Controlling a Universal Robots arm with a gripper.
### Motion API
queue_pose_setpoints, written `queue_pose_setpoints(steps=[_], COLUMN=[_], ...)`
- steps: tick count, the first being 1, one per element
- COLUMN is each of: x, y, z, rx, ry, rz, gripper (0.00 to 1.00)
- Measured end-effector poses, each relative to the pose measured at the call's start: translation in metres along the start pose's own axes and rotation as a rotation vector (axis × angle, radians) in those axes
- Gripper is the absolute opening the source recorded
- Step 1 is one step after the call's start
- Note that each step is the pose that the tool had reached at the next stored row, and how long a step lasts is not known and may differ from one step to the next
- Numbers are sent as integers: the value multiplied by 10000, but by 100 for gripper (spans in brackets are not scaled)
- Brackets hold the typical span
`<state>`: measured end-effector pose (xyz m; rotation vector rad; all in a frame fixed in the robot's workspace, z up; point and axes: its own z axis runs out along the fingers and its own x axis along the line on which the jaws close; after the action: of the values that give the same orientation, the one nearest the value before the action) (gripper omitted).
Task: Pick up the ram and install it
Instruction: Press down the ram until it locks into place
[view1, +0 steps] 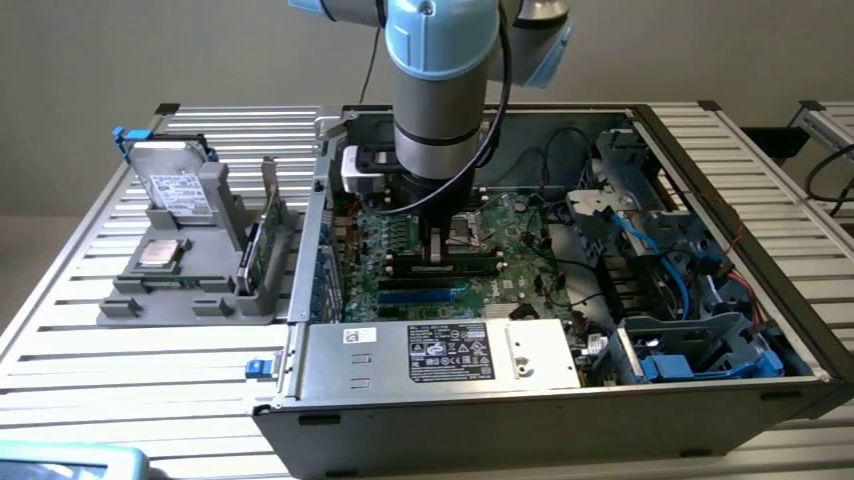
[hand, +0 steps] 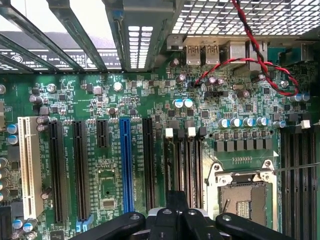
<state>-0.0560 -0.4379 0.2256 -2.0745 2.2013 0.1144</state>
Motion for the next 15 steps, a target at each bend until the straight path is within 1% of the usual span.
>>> queue_pose_setpoints(steps=[6, 7, 15], x=[3, -1, -22], y=[4, 1, -2], z=[20, 6, -166], rx=[29, 42, 11], ry=[-7, -18, -10], rz=[-4, -6, 1], gripper=[11, 11, 11])
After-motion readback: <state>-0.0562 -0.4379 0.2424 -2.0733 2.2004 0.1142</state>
